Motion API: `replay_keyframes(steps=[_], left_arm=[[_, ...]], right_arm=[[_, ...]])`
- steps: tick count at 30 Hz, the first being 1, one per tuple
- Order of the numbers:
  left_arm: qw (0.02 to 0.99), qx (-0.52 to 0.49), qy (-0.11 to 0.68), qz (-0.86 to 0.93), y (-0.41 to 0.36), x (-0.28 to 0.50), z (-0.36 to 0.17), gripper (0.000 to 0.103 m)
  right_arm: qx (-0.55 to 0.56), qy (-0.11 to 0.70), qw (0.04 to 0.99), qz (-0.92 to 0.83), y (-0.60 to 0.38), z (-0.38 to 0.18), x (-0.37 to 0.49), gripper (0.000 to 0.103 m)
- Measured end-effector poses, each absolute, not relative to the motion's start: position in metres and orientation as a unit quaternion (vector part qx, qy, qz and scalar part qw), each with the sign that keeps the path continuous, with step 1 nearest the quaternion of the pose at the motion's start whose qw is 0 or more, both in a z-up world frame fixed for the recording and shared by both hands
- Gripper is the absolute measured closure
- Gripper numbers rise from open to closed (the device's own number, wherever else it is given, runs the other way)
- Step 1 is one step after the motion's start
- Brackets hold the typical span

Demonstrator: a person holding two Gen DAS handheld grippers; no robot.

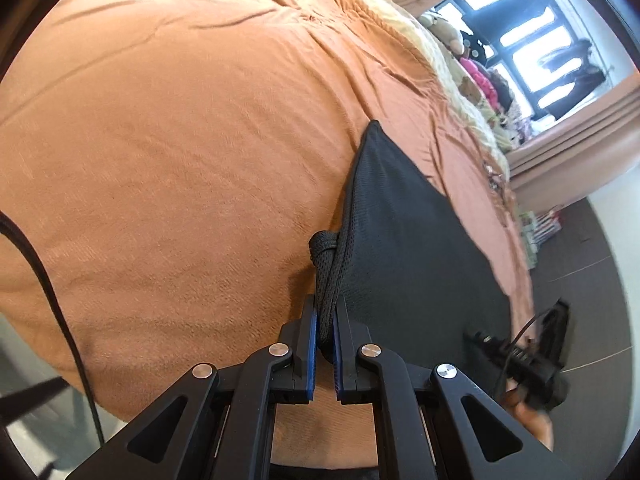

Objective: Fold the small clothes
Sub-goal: 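Close both grippers on the folded edge and lift it, then lift the held edge with both grippers and fold it over the shirt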

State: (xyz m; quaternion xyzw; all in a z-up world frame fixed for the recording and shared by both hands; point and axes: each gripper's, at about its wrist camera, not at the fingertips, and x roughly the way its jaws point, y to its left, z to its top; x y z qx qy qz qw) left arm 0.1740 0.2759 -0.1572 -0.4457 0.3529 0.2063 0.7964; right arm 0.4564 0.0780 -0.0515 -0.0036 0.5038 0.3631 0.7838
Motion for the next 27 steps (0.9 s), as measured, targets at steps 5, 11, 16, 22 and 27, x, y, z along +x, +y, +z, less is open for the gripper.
replay_keyframes(steps=[5, 11, 16, 22, 27], left_arm=[[0.794, -0.421, 0.367, 0.24, 0.271, 0.183, -0.163, 0.097], [0.789, -0.41, 0.378, 0.257, 0.271, 0.187, -0.169, 0.097], [0.788, -0.405, 0.383, 0.262, 0.271, 0.19, -0.172, 0.097], [0.791, -0.398, 0.388, 0.255, 0.271, 0.194, -0.173, 0.097], [0.792, -0.399, 0.389, 0.249, 0.272, 0.194, -0.173, 0.097]], right_arm=[[-0.006, 0.499, 0.791, 0.355, 0.097, -0.05, 0.475, 0.098], [-0.007, 0.493, 0.801, 0.338, 0.122, -0.048, 0.503, 0.098], [0.0, 0.492, 0.804, 0.333, 0.138, -0.049, 0.523, 0.098], [0.009, 0.492, 0.808, 0.324, 0.152, -0.049, 0.545, 0.098], [0.019, 0.493, 0.808, 0.322, 0.158, -0.045, 0.567, 0.099]])
